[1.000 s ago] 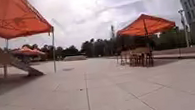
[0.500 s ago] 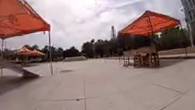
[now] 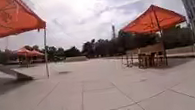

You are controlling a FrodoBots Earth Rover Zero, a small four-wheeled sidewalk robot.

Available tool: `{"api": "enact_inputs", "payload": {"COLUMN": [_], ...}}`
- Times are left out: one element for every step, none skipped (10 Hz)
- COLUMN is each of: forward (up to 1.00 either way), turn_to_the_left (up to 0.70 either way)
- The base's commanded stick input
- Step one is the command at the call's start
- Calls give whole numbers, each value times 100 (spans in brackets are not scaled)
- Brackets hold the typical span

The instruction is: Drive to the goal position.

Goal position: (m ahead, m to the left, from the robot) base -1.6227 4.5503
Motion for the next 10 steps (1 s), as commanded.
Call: {"api": "enact_inputs", "payload": {"forward": [85,85,85,85,85,85,85,85,85,85], "turn_to_the_left": [-2,-2,-2,-2,-2,-2,-2,-2,-2,-2]}}
